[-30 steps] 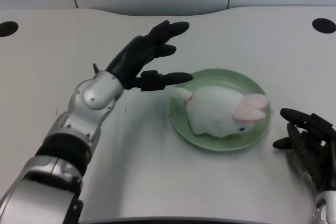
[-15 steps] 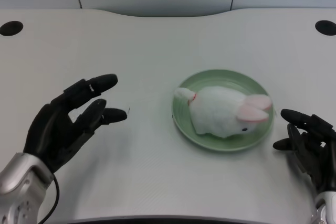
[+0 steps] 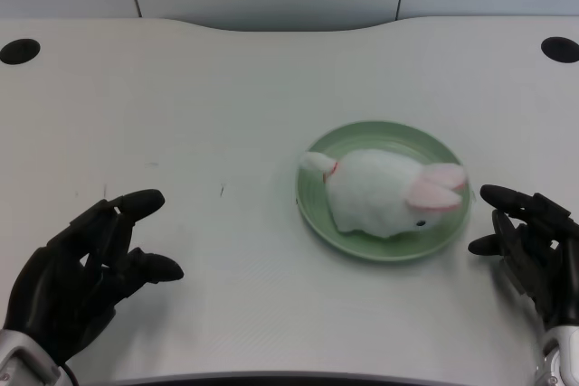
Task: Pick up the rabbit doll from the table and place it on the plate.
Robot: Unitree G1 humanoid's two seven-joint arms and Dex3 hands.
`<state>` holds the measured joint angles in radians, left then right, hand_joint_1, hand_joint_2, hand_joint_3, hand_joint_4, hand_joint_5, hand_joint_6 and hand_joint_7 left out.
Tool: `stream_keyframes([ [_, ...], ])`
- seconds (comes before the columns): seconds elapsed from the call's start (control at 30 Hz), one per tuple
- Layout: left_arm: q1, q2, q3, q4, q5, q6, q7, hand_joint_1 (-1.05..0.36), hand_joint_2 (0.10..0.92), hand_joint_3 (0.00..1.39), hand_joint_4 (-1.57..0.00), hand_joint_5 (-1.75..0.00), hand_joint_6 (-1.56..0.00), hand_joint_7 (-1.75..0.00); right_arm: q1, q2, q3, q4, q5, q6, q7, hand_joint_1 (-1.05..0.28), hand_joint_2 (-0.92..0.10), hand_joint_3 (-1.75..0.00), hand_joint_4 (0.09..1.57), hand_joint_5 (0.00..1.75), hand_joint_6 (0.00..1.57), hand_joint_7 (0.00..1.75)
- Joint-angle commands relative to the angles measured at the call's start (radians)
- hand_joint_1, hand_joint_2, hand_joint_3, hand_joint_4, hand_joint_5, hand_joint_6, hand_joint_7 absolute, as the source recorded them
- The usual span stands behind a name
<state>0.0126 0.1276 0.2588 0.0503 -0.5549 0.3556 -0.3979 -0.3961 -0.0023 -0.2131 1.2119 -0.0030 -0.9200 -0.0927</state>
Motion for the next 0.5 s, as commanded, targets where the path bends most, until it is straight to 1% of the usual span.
stream_keyframes([
  [0.03,-0.004,0.002,0.019,0.076,-0.001,-0.022,-0.019,-0.59,0.921,0.56,-0.66,-1.49,-0.56,-0.88,-0.007,-0.025,-0.012,0.008,0.018,0.023,0.009,-0.39,-0.92,-0.32,0.9,1.03,0.91,0.39],
  [0.07,-0.01,0.001,0.021,0.093,-0.001,-0.032,-0.022,-0.59,0.921,0.56,-0.67,-1.49,-0.58,-0.89,-0.007,-0.029,-0.01,0.01,0.012,0.026,0.003,-0.4,-0.92,-0.32,0.9,1.03,0.91,0.39],
  [0.13,-0.024,-0.002,0.023,0.12,0.002,-0.052,-0.03,-0.59,0.921,0.56,-0.69,-1.5,-0.61,-0.9,-0.009,-0.035,-0.008,0.012,0.003,0.025,-0.009,-0.4,-0.92,-0.32,0.9,1.03,0.91,0.39],
  [0.17,-0.029,-0.002,0.023,0.127,0.005,-0.056,-0.031,-0.59,0.921,0.55,-0.69,-1.51,-0.63,-0.9,-0.011,-0.038,-0.009,0.014,0.004,0.026,-0.009,-0.39,-0.92,-0.32,0.91,1.03,0.91,0.39],
  [0.2,-0.033,-0.005,0.023,0.132,0.006,-0.056,-0.025,-0.59,0.921,0.54,-0.69,-1.53,-0.64,-0.91,-0.013,-0.04,-0.012,0.016,0.009,0.026,-0.002,-0.39,-0.92,-0.32,0.9,1.03,0.92,0.39],
  [0.23,-0.034,-0.007,0.022,0.135,0.01,-0.058,-0.018,-0.59,0.921,0.54,-0.68,-1.54,-0.66,-0.92,-0.014,-0.041,-0.016,0.019,0.017,0.021,0.013,-0.38,-0.92,-0.32,0.89,1.02,0.91,0.39],
  [0.27,-0.032,-0.009,0.017,0.132,0.023,-0.061,-0.003,-0.58,0.921,0.54,-0.66,-1.59,-0.65,-0.96,-0.016,-0.042,-0.022,0.022,0.026,0.019,0.024,-0.37,-0.92,-0.32,0.89,1.02,0.91,0.38],
  [0.3,-0.027,-0.011,0.011,0.127,0.038,-0.067,0.011,-0.58,0.921,0.55,-0.64,-1.63,-0.64,-1.01,-0.018,-0.042,-0.029,0.026,0.035,0.024,0.036,-0.38,-0.92,-0.31,0.89,1.02,0.91,0.38],
  [0.33,-0.024,-0.012,0.007,0.124,0.049,-0.071,0.019,-0.57,0.921,0.55,-0.61,-1.67,-0.62,-1.07,-0.02,-0.042,-0.034,0.029,0.042,0.029,0.044,-0.4,-0.92,-0.3,0.89,1.02,0.91,0.38],
  [0.37,-0.019,-0.013,0.004,0.121,0.061,-0.074,0.026,-0.57,0.921,0.55,-0.6,-1.69,-0.61,-1.1,-0.021,-0.042,-0.036,0.031,0.045,0.037,0.043,-0.4,-0.92,-0.3,0.89,1.02,0.91,0.38],
  [0.4,-0.016,-0.017,0.004,0.121,0.064,-0.074,0.031,-0.56,0.921,0.53,-0.6,-1.71,-0.61,-1.14,-0.022,-0.042,-0.039,0.034,0.048,0.041,0.047,-0.41,-0.92,-0.3,0.9,1.03,0.91,0.38],
  [0.43,-0.015,-0.02,0.004,0.128,0.069,-0.087,0.027,-0.56,0.921,0.52,-0.59,-1.72,-0.61,-1.16,-0.022,-0.042,-0.041,0.036,0.049,0.039,0.048,-0.41,-0.92,-0.29,0.91,1.03,0.91,0.37],
  [0.5,-0.017,-0.023,0.006,0.149,0.076,-0.118,0.013,-0.57,0.921,0.52,-0.59,-1.74,-0.59,-1.22,-0.023,-0.041,-0.046,0.042,0.051,0.031,0.059,-0.39,-0.92,-0.29,0.91,1.02,0.91,0.37],
])
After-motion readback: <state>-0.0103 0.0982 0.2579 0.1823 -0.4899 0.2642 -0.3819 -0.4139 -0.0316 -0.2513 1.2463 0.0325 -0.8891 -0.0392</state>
